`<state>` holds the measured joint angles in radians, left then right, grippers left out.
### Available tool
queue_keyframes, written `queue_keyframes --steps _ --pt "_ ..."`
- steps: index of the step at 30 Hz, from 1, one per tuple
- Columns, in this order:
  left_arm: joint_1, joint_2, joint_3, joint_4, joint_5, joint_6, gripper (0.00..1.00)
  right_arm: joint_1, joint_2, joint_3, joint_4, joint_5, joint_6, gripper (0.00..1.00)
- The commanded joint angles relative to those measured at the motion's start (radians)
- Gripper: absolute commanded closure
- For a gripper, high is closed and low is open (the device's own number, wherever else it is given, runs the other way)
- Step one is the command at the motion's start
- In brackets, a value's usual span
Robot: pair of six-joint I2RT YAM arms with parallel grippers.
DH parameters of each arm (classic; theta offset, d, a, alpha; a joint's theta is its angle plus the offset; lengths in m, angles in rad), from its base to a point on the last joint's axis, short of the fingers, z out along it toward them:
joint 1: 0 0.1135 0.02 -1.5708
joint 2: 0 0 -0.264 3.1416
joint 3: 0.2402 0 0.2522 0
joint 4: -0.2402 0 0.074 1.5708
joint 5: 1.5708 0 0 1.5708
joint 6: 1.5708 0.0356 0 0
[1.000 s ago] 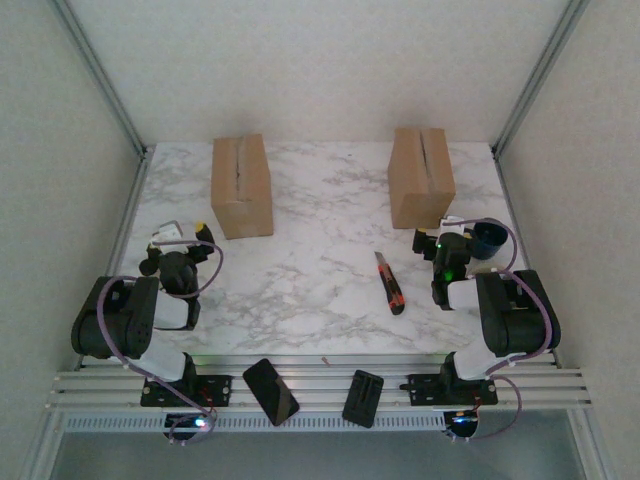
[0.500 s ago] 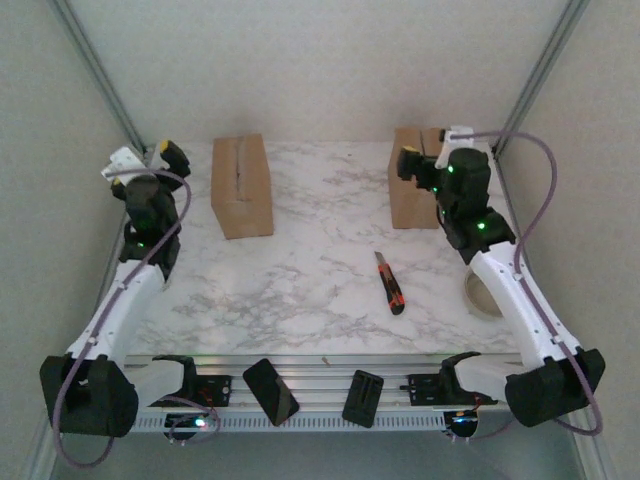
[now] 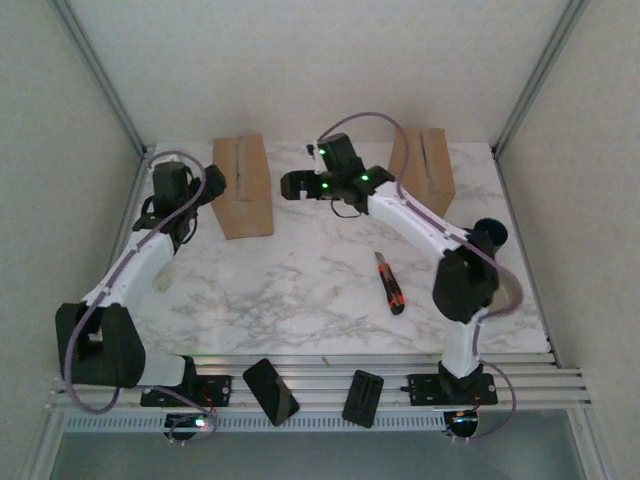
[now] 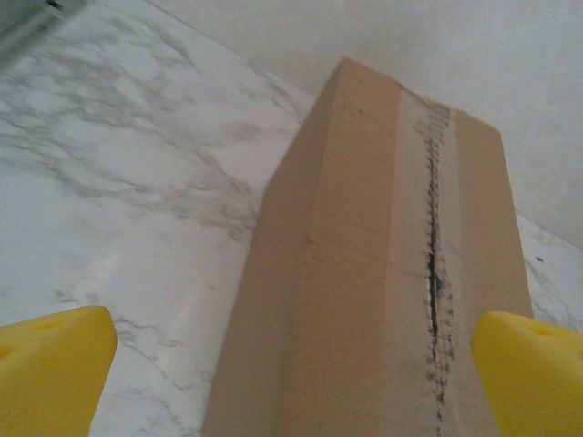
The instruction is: Unpack the express box
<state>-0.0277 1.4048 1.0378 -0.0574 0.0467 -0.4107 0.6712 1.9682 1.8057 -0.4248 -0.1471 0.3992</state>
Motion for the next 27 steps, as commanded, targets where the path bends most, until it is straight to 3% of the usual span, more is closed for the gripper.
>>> queue_keyframes --steps 1,7,14,27 --pt "-0.005 0.057 0.054 0.056 0.115 0.045 0.0 0.005 0.101 0.132 0.072 -0.073 0.077 0.01" --pt "-0.005 0.176 0.112 0.1 0.175 0.079 0.0 0.013 0.322 0.346 0.109 -0.11 0.164 0.02" --pt "-0.005 0.216 0.105 0.139 0.228 0.065 0.0 0.016 0.492 0.522 0.114 -0.155 0.254 0.09" --pt "-0.057 0.114 -0.157 0.321 0.337 -0.112 0.0 0.021 0.505 0.481 0.161 -0.199 0.336 0.32"
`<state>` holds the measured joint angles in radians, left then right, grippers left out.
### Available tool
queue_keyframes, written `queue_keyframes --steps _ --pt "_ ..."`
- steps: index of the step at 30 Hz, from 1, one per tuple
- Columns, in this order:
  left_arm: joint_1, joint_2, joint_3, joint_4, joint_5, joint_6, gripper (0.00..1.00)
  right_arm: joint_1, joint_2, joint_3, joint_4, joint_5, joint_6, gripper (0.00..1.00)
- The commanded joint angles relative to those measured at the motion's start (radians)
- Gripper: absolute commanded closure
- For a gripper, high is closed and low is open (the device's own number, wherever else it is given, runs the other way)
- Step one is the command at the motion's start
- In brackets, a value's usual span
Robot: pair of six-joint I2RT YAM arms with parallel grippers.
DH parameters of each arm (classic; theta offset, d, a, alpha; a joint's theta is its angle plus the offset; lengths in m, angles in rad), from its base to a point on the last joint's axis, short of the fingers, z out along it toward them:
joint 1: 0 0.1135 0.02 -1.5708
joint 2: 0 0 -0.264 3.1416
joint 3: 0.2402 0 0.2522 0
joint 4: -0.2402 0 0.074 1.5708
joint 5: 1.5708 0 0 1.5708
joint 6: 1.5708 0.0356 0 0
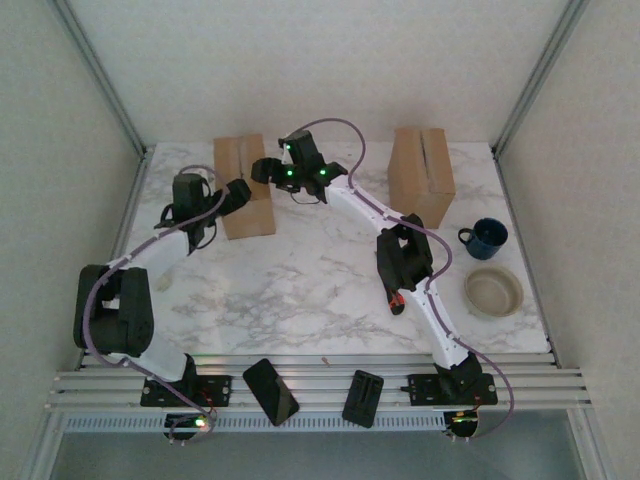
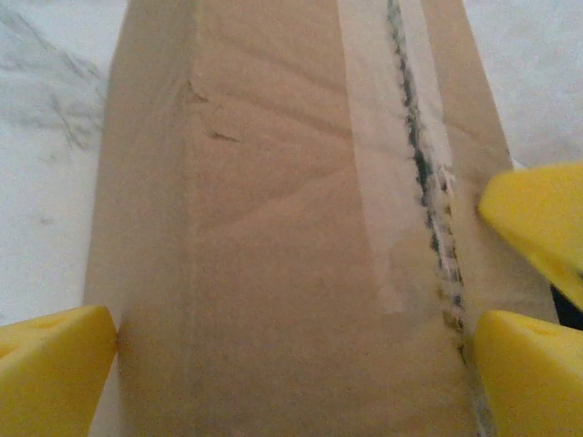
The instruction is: Unpack the express box
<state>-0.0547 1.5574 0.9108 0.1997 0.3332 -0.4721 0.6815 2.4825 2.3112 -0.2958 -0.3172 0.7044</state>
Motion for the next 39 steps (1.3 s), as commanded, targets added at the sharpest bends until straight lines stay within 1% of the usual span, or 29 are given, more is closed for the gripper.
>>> queue_keyframes --steps 1,6,10,12,16,22,24,26,28,29,31,33,34,36,39 --pt "-0.037 -0.043 -0.037 0.065 0.051 -0.054 0.0 0.01 -0.013 -0.033 0.035 -0.033 0.036 0.33" --pt "-0.078 -0.097 -0.081 0.069 0.052 -0.071 0.0 0.016 -0.067 -0.114 0.047 -0.051 0.051 0.42" --pt "-0.118 -0.162 -0.138 0.085 0.06 -0.108 0.0 0.025 -0.152 -0.239 0.06 -0.066 0.061 0.44" --pt "-0.147 -0.203 -0.186 0.111 0.065 -0.141 0.0 0.029 -0.215 -0.332 0.075 -0.08 0.061 0.45" --pt "-0.227 -0.284 -0.292 0.167 0.059 -0.22 0.0 0.03 -0.346 -0.53 0.109 -0.124 0.047 0.45" --pt "-0.398 -0.433 -0.449 0.196 -0.05 -0.332 0.01 0.03 -0.565 -0.842 0.117 -0.132 0.011 0.44" --pt "-0.442 -0.472 -0.484 0.196 -0.082 -0.365 0.0 0.03 -0.626 -0.922 0.125 -0.125 0.008 0.42" --pt "-0.467 -0.519 -0.502 0.174 -0.114 -0.381 0.0 0.03 -0.677 -0.963 0.098 -0.098 -0.002 0.36" --pt "-0.471 -0.572 -0.491 0.096 -0.155 -0.372 0.0 0.029 -0.714 -0.965 0.046 -0.052 -0.023 0.3" --pt "-0.471 -0.598 -0.469 0.048 -0.193 -0.35 0.0 0.029 -0.73 -0.956 0.012 -0.021 -0.038 0.24" --pt "-0.47 -0.636 -0.391 -0.109 -0.29 -0.297 0.0 0.027 -0.759 -0.93 -0.057 0.041 -0.065 0.12" --pt "-0.464 -0.637 -0.284 -0.266 -0.387 -0.233 0.0 0.026 -0.791 -0.907 -0.124 0.108 -0.091 0.05" --pt "-0.456 -0.627 -0.222 -0.35 -0.429 -0.204 0.0 0.027 -0.812 -0.903 -0.15 0.14 -0.101 0.02" --pt "-0.428 -0.585 -0.112 -0.442 -0.477 -0.147 0.0 0.027 -0.857 -0.917 -0.18 0.187 -0.111 0.01" --pt "-0.344 -0.481 0.03 -0.487 -0.461 -0.079 0.0 0.03 -0.939 -0.987 -0.185 0.23 -0.098 0.01"
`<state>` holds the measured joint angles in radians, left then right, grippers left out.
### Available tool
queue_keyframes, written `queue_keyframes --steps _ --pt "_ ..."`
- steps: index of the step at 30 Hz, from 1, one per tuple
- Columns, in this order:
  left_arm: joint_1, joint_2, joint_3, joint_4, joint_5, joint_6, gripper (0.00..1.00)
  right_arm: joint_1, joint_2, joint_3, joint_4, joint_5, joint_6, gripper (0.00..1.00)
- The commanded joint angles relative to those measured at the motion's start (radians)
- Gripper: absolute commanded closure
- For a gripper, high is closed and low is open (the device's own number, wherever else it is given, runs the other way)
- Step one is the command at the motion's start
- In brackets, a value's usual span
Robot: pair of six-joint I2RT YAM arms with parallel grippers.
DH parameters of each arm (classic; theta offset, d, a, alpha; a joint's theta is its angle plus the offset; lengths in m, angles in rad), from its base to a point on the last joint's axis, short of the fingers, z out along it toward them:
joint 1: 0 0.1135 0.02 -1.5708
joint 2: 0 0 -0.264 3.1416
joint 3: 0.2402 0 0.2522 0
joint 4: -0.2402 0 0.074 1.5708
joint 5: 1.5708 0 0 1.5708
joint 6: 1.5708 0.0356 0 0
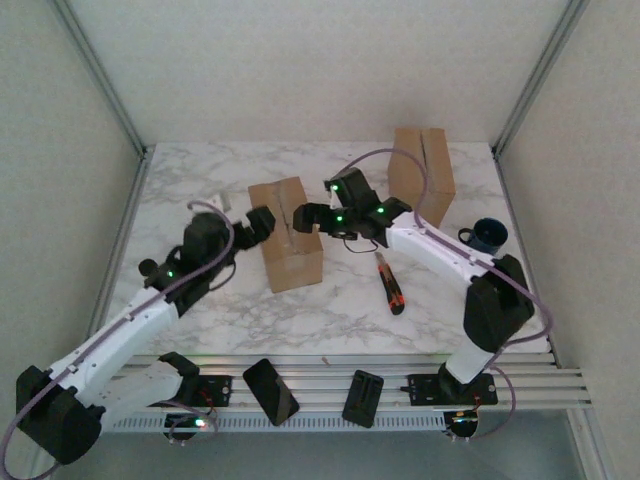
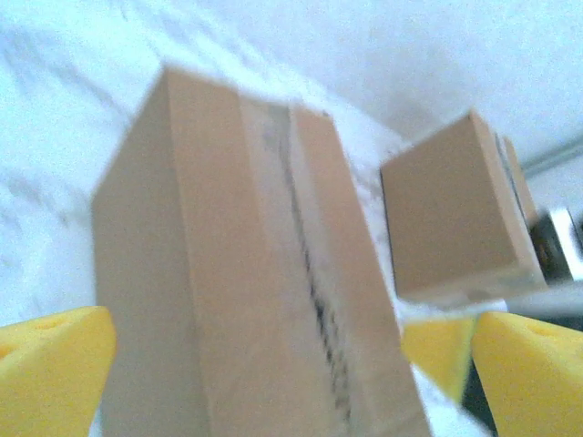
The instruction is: Unpack the express box
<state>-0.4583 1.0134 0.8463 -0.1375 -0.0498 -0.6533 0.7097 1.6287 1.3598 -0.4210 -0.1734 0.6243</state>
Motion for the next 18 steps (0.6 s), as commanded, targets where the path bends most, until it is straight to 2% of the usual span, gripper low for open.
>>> queue_keyframes --steps 1,4,7,9,14,18 --pt "0.098 0.11 0.134 -0.144 -0.046 0.122 0.0 0.007 -0.111 -0.073 -0.045 0.098 -0.01 0.01" --pt "0.184 0.27 0.242 -0.114 0.042 0.176 0.0 0.031 -0.21 -0.228 0.073 0.132 0.035 0.01" --pt "0.228 0.42 0.336 -0.048 0.11 0.236 0.0 0.107 -0.314 -0.468 0.392 0.171 0.09 0.01" --pt "0.247 0.502 0.388 -0.001 0.18 0.264 0.0 0.165 -0.352 -0.574 0.584 0.266 0.09 0.01" --pt "0.272 0.631 0.451 0.109 0.338 0.288 0.0 0.268 -0.309 -0.634 0.781 0.441 0.046 0.01" --pt "0.273 0.652 0.425 0.197 0.416 0.281 0.0 0.306 -0.249 -0.645 0.908 0.506 0.047 0.01"
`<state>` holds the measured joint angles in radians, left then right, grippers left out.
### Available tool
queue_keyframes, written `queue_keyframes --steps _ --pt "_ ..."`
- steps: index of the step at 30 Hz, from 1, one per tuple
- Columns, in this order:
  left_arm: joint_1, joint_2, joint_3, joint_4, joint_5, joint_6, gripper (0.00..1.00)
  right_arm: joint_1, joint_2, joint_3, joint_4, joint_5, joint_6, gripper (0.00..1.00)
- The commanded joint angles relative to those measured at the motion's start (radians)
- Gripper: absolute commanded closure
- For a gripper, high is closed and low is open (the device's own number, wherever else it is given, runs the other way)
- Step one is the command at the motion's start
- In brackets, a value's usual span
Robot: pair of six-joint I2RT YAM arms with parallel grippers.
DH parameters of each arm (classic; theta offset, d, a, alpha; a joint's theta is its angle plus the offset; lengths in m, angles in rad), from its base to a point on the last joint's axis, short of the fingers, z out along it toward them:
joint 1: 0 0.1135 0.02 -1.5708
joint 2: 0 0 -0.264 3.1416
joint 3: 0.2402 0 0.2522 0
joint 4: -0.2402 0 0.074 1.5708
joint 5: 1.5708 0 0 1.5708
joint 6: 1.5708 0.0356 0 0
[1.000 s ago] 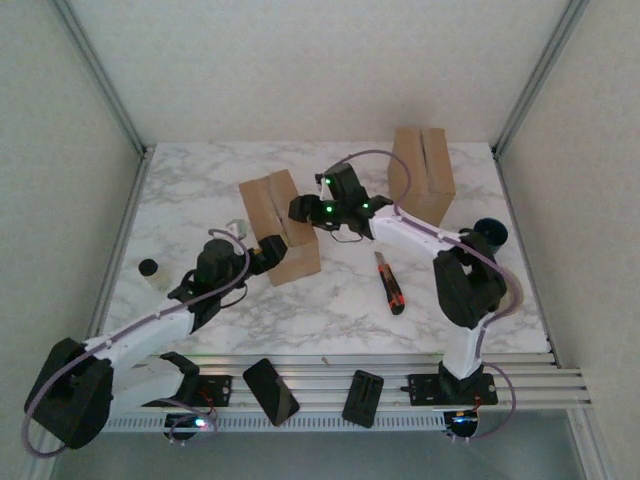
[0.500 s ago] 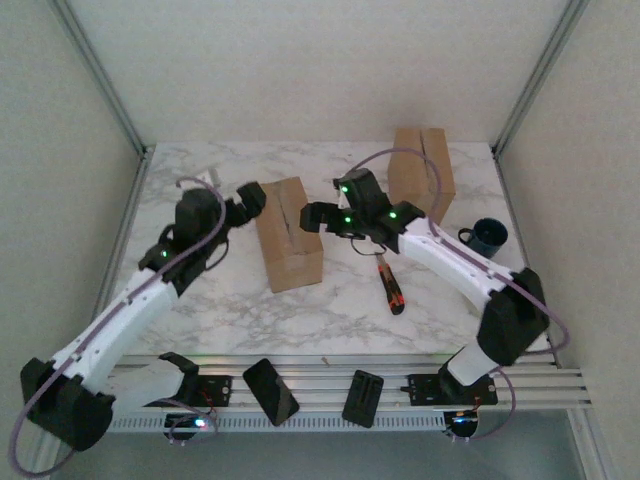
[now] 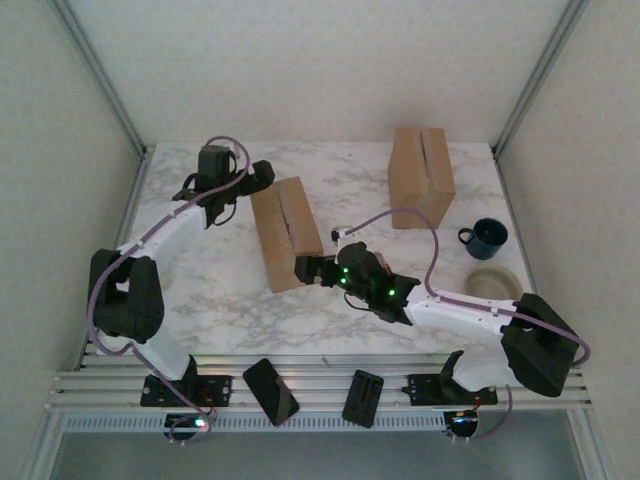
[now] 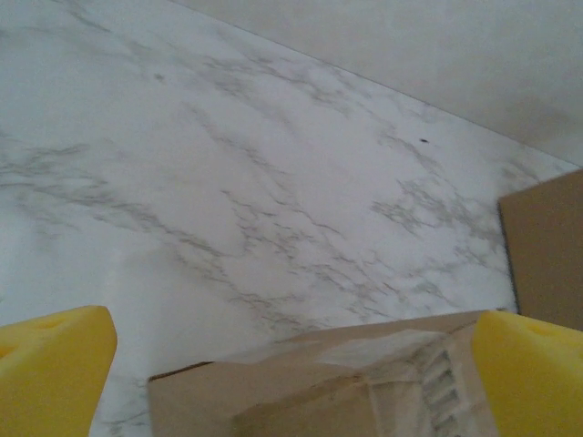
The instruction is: Unpack the express box
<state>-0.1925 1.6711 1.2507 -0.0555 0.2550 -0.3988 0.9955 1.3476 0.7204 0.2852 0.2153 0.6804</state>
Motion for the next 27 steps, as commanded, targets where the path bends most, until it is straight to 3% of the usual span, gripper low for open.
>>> queue_keyframes --steps 1,6,12,19,27 --pt "0.005 -0.001 0.011 0.137 0.127 0.025 0.0 0.026 0.048 -0.008 0.234 0.126 -0.007 0.01" --pt "0.006 0.041 -0.008 0.195 0.152 0.042 0.0 0.03 0.101 0.028 0.225 0.175 0.03 0.01" --pt "0.014 0.111 -0.004 0.251 0.041 0.059 0.0 0.03 0.164 0.04 0.249 0.261 0.072 0.01" --pt "0.018 0.159 0.0 0.352 0.16 0.014 0.0 0.029 0.269 0.08 0.355 0.266 0.053 0.01" --pt "0.018 0.133 -0.166 0.529 0.259 -0.038 0.05 0.028 0.303 0.115 0.347 0.266 0.048 0.01"
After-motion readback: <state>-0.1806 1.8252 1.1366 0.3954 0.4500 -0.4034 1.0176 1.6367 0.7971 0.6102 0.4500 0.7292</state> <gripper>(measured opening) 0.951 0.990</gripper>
